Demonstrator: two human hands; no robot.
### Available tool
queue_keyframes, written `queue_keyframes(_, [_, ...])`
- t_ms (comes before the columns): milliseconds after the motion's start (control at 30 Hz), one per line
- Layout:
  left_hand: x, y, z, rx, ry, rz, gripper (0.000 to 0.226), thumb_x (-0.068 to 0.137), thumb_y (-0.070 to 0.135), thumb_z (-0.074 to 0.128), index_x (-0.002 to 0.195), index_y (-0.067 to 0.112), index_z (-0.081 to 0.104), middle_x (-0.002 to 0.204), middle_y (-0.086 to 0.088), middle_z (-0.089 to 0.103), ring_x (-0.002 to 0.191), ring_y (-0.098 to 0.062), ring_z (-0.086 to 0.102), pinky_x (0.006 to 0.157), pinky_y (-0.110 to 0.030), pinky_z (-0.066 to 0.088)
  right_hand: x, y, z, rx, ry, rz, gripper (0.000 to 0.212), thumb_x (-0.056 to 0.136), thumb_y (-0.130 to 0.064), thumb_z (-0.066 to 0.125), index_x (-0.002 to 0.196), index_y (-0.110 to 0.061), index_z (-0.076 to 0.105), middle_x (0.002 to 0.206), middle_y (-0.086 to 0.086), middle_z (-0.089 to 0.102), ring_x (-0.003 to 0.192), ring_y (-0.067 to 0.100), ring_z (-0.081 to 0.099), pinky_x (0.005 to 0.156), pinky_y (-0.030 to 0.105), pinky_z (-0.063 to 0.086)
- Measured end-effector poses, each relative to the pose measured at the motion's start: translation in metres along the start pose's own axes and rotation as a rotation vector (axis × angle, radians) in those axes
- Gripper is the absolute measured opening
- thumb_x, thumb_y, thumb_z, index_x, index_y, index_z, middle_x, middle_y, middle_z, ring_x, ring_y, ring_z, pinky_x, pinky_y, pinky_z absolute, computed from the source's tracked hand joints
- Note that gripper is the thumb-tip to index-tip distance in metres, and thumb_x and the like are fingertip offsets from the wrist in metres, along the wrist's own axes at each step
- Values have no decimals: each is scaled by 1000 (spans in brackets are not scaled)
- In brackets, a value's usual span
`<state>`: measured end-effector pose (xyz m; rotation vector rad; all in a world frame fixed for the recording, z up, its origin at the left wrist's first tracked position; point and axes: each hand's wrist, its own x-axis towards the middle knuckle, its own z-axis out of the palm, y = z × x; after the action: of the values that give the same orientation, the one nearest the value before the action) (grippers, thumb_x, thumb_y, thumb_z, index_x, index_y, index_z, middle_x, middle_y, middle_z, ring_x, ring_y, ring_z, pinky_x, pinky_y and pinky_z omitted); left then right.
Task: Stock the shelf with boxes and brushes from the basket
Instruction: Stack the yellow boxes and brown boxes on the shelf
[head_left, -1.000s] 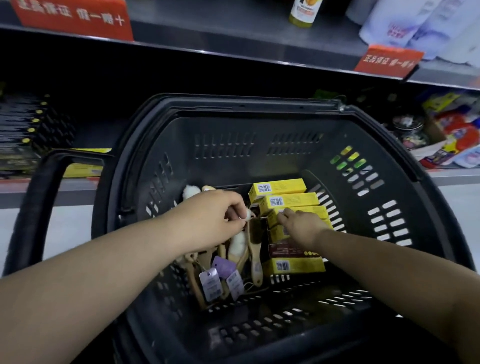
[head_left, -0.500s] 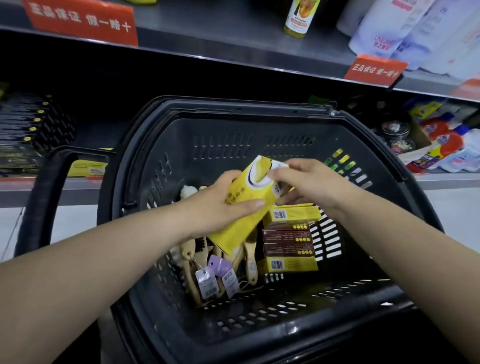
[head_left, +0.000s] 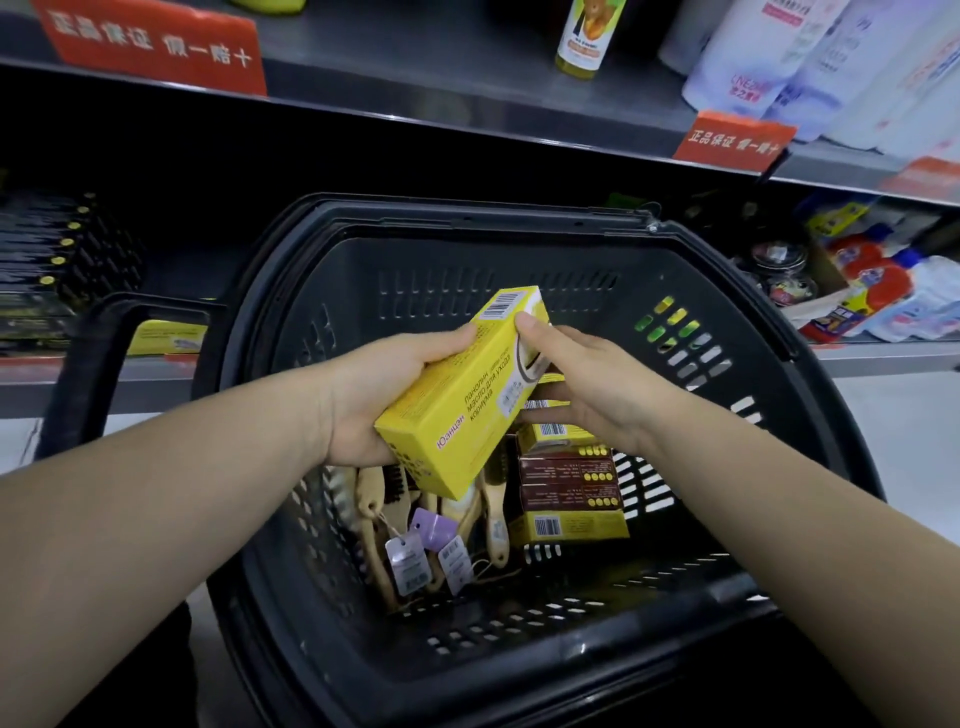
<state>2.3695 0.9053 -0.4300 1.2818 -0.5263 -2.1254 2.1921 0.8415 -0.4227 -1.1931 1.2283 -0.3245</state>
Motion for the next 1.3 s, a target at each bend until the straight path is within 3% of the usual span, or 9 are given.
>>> queue_keyframes(200, [1,-3,4,235,45,-8,50,65,50,68,101,15,70,92,-7,75,75,-20,72,61,-31,59,8,9,7,-61,68,-1,55,80,-52,62,117,-12,53,116,10,64,101,25,66,79,35,58])
queue_keyframes(333, [2,-8,5,386,227,49,29,83,30,67,108,14,66,101,-7,73,93,-21,69,81,-33,54,11,14,11,-169,87,-49,52,79,-51,65,112,-13,52,112,10,63,101,23,65,74,31,59])
queue_keyframes(467, [6,-7,6,260,280,126,27,88,23,63,114,14,60,105,-10,70,96,-21,65,83,-34,51,18,15,8,25,37,-26,47,87,-44,59,120,-11,50,119,15,61,105,33,63,85,38,56])
queue_keyframes(600, [10,-5,5,69,329,194,14,92,17,57,103,13,64,99,-8,71,90,-21,67,76,-35,54,22,25,-2,-74,-230,71,39,87,-37,59,120,-17,52,117,5,64,107,19,62,94,37,51])
queue_keyframes(733, [13,-8,-1,152,439,189,11,93,16,57,103,13,62,103,-8,69,90,-20,65,76,-35,52,34,50,-19,-491,-251,125,26,88,-46,56,106,-26,57,110,1,64,96,12,63,86,26,50])
queue_keyframes(933, [18,-10,-9,205,512,182,4,94,20,56,94,18,59,101,-5,68,91,-18,64,81,-37,49,66,127,-28,-1649,-668,152,67,86,-32,65,142,-14,33,140,6,45,125,27,45,93,33,39])
queue_keyframes(1033, [20,-10,-10,205,509,174,4,94,18,56,91,20,59,92,-2,67,83,-14,63,67,-30,48,80,144,-17,-1810,-706,102,71,85,-29,66,143,-11,29,143,12,42,125,30,46,92,38,42])
queue_keyframes(1167, [22,-11,-12,209,509,160,14,93,20,57,107,18,56,98,-3,67,85,-14,63,64,-29,46,88,157,0,-1969,-617,-101,40,98,-19,42,136,-8,41,139,16,45,128,33,41,95,44,41])
queue_keyframes(1300, [22,-10,-12,219,506,167,16,94,22,56,109,19,55,101,-3,67,85,-14,63,68,-30,46,86,141,0,-1887,-542,23,39,87,-13,60,125,-6,52,130,14,55,120,31,52,90,39,46])
